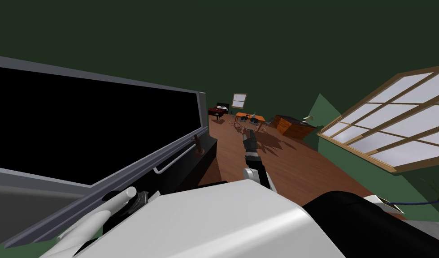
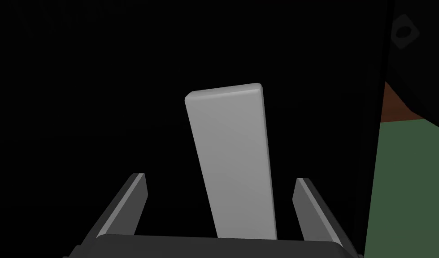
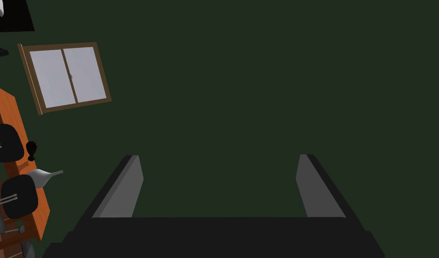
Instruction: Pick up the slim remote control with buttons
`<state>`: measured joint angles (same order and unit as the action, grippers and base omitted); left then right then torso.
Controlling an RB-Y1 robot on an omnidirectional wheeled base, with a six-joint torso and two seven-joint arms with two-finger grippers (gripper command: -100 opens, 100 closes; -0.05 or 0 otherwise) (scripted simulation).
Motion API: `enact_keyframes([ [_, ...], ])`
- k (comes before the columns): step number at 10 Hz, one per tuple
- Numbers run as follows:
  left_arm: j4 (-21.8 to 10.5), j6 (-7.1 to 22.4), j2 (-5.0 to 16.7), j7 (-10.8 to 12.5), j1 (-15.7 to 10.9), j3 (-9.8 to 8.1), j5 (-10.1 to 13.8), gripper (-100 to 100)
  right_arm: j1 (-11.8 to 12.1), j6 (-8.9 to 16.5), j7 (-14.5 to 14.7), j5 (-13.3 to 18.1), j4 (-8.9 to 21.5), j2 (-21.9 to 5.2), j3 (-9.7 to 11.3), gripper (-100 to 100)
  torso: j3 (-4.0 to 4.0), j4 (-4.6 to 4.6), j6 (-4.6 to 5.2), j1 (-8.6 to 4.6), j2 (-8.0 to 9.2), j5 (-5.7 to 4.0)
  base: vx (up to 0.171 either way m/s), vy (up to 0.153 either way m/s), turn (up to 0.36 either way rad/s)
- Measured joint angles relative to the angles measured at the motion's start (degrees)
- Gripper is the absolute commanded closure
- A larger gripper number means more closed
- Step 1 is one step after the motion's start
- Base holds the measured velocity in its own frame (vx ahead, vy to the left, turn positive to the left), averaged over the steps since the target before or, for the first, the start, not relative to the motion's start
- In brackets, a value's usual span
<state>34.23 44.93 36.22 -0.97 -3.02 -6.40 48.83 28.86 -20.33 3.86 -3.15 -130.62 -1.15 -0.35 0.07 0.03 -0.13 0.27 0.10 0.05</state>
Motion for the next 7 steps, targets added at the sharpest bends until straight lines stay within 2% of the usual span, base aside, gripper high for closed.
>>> enact_keyframes([
  [1, -2.23, -0.21, -0.06, -0.67, -0.33, 0.21, 0.72, -100, 0.00, 0.00, 0.00, 0.00, 0.00, 0.00, 0.00, 0, 0.00, 0.00, 0.02, -0.02, 0.00, -0.01, -0.028, 0.090, -0.161],
  [2, -0.86, 1.26, 0.54, 0.24, 1.42, 0.68, 1.30, -100, -0.01, 0.00, 0.00, 0.00, 0.00, 0.00, 0.00, 0, 0.02, 0.01, 0.01, 0.11, 0.03, 0.00, -0.015, 0.079, -0.070],
  [3, -1.93, 1.71, 0.56, 0.15, 0.78, 0.93, 1.87, -100, 0.00, 0.00, 0.00, 0.00, 0.00, 0.00, 0.00, 0, -0.01, 0.00, 0.02, 0.08, -0.03, 0.02, -0.002, 0.028, -0.006],
  [4, -4.35, 1.26, 0.49, -0.82, -0.40, 0.98, 2.28, -100, 0.00, 0.00, 0.00, 0.00, 0.00, 0.00, 0.00, 0, -0.04, -0.01, 0.01, -0.07, -0.08, -0.01, -0.001, 0.018, -0.051],
  [6, -4.55, 1.57, 0.36, -0.26, 0.33, 1.38, 2.41, -100, 0.00, 0.00, 0.00, 0.00, 0.00, 0.00, 0.00, 0, -0.05, -0.02, 0.00, -0.15, -0.09, -0.04, -0.001, 0.008, -0.012],
  [7, -5.58, 1.39, 0.34, -0.73, -0.13, 1.35, 2.64, -100, 0.00, 0.00, 0.00, 0.00, 0.00, 0.00, 0.00, 0, -0.05, -0.02, 0.01, -0.19, -0.10, -0.05, -0.003, 0.016, -0.037],
])
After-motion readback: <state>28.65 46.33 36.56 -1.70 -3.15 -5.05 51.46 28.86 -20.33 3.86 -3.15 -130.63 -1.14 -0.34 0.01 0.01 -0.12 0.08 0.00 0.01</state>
